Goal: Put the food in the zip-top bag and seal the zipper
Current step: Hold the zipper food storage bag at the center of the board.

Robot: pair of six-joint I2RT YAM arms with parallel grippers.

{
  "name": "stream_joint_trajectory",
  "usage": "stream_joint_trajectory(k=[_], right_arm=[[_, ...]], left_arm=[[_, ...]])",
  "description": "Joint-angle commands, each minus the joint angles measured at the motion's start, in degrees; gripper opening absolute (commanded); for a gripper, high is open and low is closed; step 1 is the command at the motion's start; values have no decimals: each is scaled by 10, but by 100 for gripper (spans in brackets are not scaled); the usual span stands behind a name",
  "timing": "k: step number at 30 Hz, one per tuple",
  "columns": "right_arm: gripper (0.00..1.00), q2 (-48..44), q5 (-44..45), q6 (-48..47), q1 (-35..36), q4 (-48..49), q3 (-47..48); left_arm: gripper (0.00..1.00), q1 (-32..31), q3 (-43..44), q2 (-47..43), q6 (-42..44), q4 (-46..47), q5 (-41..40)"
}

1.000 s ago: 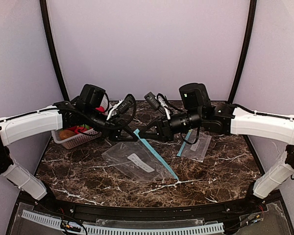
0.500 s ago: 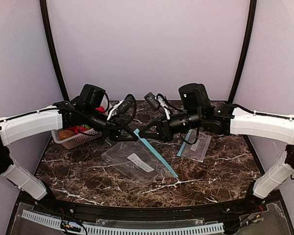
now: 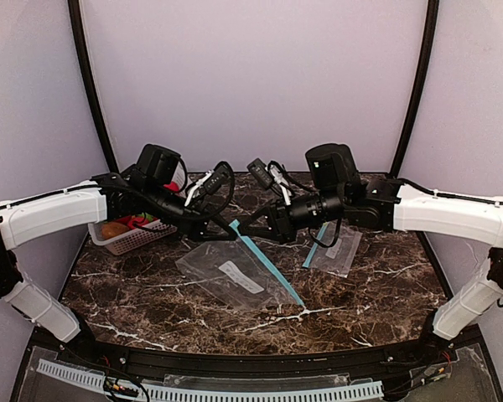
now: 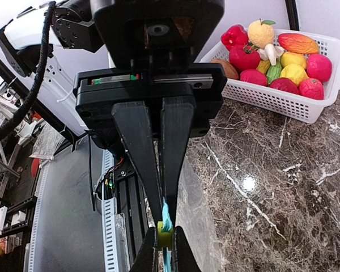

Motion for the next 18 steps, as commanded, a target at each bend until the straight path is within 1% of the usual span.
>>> stream_joint_trajectory(k=[1,18], right_arm=[[0,-2,7,-6,4,-1,-9],[0,7,15,-10,4,-9,-9]], left_arm=[[1,-3,18,-7,7,-11,-3],[1,-2,20,-18,25,-27,-35]])
